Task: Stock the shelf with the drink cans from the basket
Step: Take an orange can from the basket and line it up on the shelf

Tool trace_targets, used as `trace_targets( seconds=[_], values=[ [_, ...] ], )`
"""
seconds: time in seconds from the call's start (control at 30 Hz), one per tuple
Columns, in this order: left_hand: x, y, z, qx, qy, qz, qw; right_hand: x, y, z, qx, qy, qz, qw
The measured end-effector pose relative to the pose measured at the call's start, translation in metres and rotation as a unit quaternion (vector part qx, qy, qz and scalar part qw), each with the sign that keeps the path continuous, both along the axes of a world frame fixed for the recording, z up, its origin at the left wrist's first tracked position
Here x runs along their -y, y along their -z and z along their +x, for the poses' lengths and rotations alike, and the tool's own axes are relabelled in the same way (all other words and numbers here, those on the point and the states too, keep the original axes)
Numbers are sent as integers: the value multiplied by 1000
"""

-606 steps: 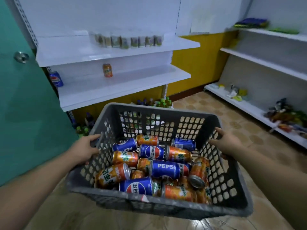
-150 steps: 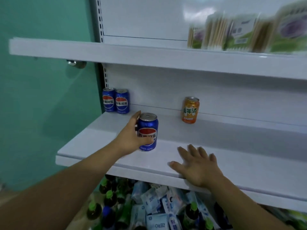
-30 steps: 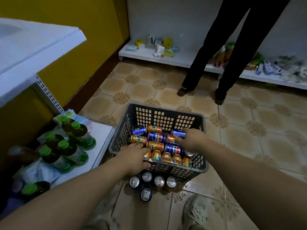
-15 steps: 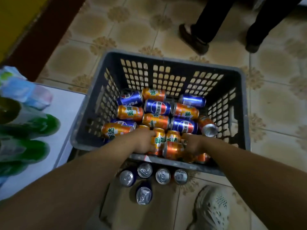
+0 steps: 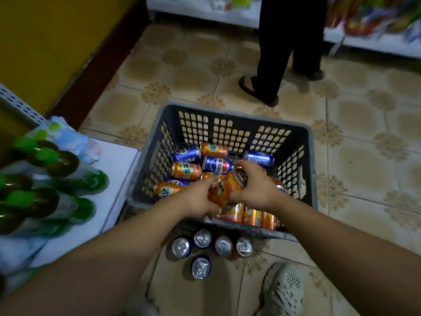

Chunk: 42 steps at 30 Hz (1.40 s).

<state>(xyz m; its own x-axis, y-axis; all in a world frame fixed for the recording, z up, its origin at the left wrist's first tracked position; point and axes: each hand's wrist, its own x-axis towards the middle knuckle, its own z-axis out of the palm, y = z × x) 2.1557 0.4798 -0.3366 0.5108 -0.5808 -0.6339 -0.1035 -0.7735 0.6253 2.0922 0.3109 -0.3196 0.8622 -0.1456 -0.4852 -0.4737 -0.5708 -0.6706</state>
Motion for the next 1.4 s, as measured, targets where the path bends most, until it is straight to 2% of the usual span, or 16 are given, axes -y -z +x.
trace_targets(
  seconds=[0.13, 0.27, 0.4, 0.6, 0.77, 0.87, 1.0, 1.07, 1.17, 1.3, 1.4],
  values=[
    [-26, -87, -17, -10, -120, -147, 982, -32, -100, -4, 102, 48, 109, 988],
    [-63, -189, -43, -7, -188, -255, 948, -71, -205, -15, 221, 67, 146, 962],
    [-104, -283, -73, 56, -253, -323, 910, -118, -302, -35, 311, 74, 185, 929],
    [-186, -375, -144, 138, -314, -367, 865, -188, -411, -77, 286, -93, 204, 932],
    [-262, -409, -222, 156, -407, -377, 817, -276, -455, -117, 317, -144, 217, 912],
    [-312, -420, -262, 194, -462, -332, 799, -332, -467, -136, 320, -194, 220, 901],
    [-383, -427, -309, 252, -507, -192, 802, -407, -467, -163, 302, -263, 245, 883],
    [-418, -427, -333, 281, -525, -108, 796, -441, -463, -175, 289, -291, 256, 875],
    [-466, -419, -364, 328, -528, 64, 781, -487, -453, -187, 277, -324, 255, 868],
    [-522, -397, -397, 317, -519, 270, 747, -535, -439, -197, 271, -355, 247, 860],
    [-547, -386, -410, 305, -526, 318, 727, -564, -427, -198, 271, -378, 237, 853]
  ],
)
